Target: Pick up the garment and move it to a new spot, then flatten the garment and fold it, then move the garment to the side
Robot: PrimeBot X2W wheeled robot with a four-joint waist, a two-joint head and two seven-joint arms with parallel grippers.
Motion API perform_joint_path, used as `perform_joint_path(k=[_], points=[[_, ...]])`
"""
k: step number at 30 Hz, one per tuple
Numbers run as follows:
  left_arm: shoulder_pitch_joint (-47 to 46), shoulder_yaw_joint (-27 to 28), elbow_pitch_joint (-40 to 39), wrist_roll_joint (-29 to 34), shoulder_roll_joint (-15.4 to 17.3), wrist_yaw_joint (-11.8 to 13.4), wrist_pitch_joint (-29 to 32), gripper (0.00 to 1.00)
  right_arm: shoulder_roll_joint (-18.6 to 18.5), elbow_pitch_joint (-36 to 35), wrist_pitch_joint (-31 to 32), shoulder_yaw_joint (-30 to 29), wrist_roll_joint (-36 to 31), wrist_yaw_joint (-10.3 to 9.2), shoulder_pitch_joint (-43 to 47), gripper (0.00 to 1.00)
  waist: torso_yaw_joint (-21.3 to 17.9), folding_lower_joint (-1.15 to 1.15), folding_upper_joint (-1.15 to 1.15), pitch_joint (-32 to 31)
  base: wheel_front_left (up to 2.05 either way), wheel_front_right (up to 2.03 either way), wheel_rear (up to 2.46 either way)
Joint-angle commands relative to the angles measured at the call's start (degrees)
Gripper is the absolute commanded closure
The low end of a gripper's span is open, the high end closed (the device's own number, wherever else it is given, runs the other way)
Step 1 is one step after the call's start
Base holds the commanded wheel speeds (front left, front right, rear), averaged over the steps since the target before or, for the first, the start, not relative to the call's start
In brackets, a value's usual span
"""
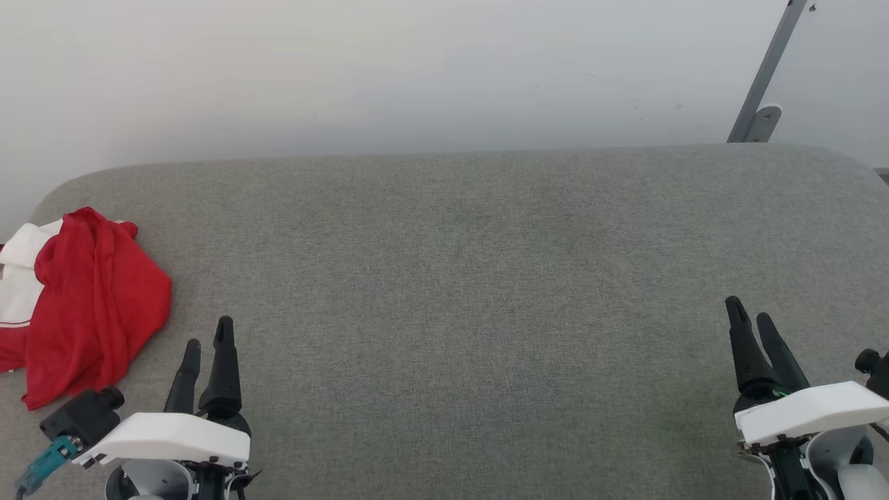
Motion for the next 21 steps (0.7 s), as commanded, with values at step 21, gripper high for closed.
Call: perform_joint_path(k=[21], points=[[-0.3,-0.4,-1.1,12.7,-0.1,-1.2,-3.5,0.0,-1.6,-1.7,-2.9,0.6,-10.7,0.0,-1.1,0.0,-0.4,0.0,0.0,-0.1,0.0,0.0,0.0]])
